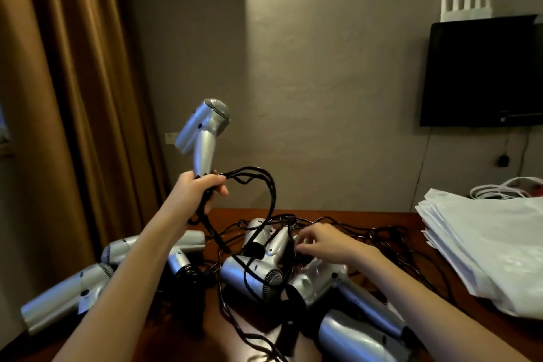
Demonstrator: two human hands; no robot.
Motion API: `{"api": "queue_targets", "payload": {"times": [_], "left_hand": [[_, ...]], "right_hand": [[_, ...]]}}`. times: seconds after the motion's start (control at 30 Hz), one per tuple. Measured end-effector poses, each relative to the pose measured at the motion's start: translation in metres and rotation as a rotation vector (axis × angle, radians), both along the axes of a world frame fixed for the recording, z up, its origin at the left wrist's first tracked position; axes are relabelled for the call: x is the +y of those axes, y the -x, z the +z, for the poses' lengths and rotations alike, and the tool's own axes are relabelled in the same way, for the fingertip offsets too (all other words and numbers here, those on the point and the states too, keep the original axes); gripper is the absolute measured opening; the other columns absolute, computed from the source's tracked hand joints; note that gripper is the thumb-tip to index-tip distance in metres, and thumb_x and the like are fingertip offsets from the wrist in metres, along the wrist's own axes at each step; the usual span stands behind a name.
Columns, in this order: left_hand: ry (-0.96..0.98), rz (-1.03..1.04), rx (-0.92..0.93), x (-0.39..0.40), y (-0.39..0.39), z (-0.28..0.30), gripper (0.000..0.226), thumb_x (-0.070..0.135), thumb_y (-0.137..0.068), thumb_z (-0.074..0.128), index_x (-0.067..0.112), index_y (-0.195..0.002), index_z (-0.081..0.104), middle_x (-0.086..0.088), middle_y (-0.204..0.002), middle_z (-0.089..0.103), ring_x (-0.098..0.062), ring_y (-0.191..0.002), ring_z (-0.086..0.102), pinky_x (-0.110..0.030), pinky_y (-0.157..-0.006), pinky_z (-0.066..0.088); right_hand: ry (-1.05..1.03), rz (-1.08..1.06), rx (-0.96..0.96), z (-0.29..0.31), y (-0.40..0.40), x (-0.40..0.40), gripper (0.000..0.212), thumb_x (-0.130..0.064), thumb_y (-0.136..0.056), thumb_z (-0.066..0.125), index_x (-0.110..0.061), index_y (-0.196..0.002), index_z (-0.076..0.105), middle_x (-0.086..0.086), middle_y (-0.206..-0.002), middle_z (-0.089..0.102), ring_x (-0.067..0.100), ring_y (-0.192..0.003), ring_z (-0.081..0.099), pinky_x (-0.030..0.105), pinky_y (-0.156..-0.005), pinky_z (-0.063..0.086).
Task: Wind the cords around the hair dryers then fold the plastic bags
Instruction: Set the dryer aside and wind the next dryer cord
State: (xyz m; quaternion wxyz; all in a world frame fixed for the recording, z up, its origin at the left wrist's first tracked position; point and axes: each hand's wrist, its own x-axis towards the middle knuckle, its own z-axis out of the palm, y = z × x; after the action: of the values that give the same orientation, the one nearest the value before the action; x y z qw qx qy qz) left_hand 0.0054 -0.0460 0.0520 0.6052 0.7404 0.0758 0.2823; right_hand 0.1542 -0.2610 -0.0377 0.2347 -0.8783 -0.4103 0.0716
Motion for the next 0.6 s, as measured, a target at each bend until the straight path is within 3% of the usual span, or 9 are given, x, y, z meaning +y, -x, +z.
{"api": "queue_targets", "payload": {"times": [0.13, 0.2, 0.23, 0.3, 0.37, 0.47, 0.6], "left_hand": [[-0.005, 0.032, 0.079, 0.005, -0.002, -0.016, 0.031, 0.017, -0.086, 0.068, 0.006, -0.058, 0.072, -0.008, -0.051, 0.051, -0.015, -0.037, 0.036, -0.021, -0.038, 0.027], [-0.019, 0.031, 0.108, 0.003, -0.001, -0.026, 0.027, 0.009, -0.091, 0.061, -0.001, -0.068, 0.070, 0.002, -0.041, 0.052, -0.010, -0.033, 0.036, -0.017, -0.038, 0.030], [-0.022, 0.028, 0.123, 0.002, 0.000, -0.031, 0.025, 0.007, -0.091, 0.060, -0.002, -0.071, 0.070, 0.003, -0.041, 0.054, -0.009, -0.032, 0.038, -0.016, -0.039, 0.033], [0.004, 0.016, 0.151, 0.001, 0.001, -0.039, 0.021, 0.006, -0.090, 0.062, -0.002, -0.073, 0.072, -0.003, -0.054, 0.066, -0.008, -0.035, 0.046, -0.015, -0.042, 0.040], [0.080, -0.002, 0.161, -0.001, -0.001, -0.047, 0.016, 0.002, -0.089, 0.064, -0.002, -0.076, 0.071, -0.006, -0.060, 0.070, -0.007, -0.041, 0.057, -0.016, -0.043, 0.045], [0.196, -0.061, 0.128, -0.011, -0.008, -0.053, 0.006, -0.003, -0.087, 0.065, -0.006, -0.085, 0.070, -0.005, -0.063, 0.072, -0.012, -0.053, 0.068, -0.019, -0.050, 0.052], [0.216, -0.127, 0.093, -0.021, -0.019, -0.044, 0.012, 0.012, -0.084, 0.072, 0.001, -0.082, 0.069, -0.006, -0.066, 0.070, -0.020, -0.060, 0.067, -0.025, -0.061, 0.052]], "right_hand": [[-0.114, -0.029, -0.144, -0.005, 0.003, 0.018, 0.058, -0.029, -0.083, 0.069, -0.023, -0.135, 0.044, -0.006, -0.128, 0.042, 0.011, -0.111, 0.050, 0.027, -0.091, 0.045], [-0.174, 0.017, -0.073, -0.013, 0.009, 0.036, 0.064, -0.019, -0.084, 0.067, -0.021, -0.141, 0.038, -0.007, -0.134, 0.041, 0.002, -0.102, 0.052, 0.024, -0.088, 0.046], [-0.265, 0.015, 0.072, -0.013, 0.011, 0.044, 0.057, -0.013, -0.086, 0.063, -0.017, -0.139, 0.042, -0.003, -0.128, 0.049, -0.001, -0.089, 0.055, 0.022, -0.079, 0.047], [-0.496, -0.014, 0.542, -0.002, 0.016, 0.053, 0.027, -0.009, -0.091, 0.054, -0.009, -0.119, 0.056, 0.004, -0.104, 0.061, 0.005, -0.070, 0.060, 0.026, -0.061, 0.045], [-0.648, 0.024, 0.832, 0.015, 0.020, 0.057, 0.014, -0.016, -0.096, 0.049, -0.011, -0.097, 0.062, 0.004, -0.092, 0.066, 0.009, -0.065, 0.061, 0.024, -0.056, 0.043], [-0.726, 0.099, 0.760, 0.041, 0.023, 0.060, 0.014, -0.019, -0.095, 0.056, -0.008, -0.091, 0.064, 0.011, -0.087, 0.065, 0.007, -0.055, 0.060, 0.019, -0.046, 0.046], [-0.801, 0.059, 0.517, 0.083, 0.030, 0.056, 0.009, -0.010, -0.092, 0.060, -0.016, -0.086, 0.064, -0.003, -0.069, 0.067, 0.004, -0.054, 0.063, 0.014, -0.046, 0.046]]}}
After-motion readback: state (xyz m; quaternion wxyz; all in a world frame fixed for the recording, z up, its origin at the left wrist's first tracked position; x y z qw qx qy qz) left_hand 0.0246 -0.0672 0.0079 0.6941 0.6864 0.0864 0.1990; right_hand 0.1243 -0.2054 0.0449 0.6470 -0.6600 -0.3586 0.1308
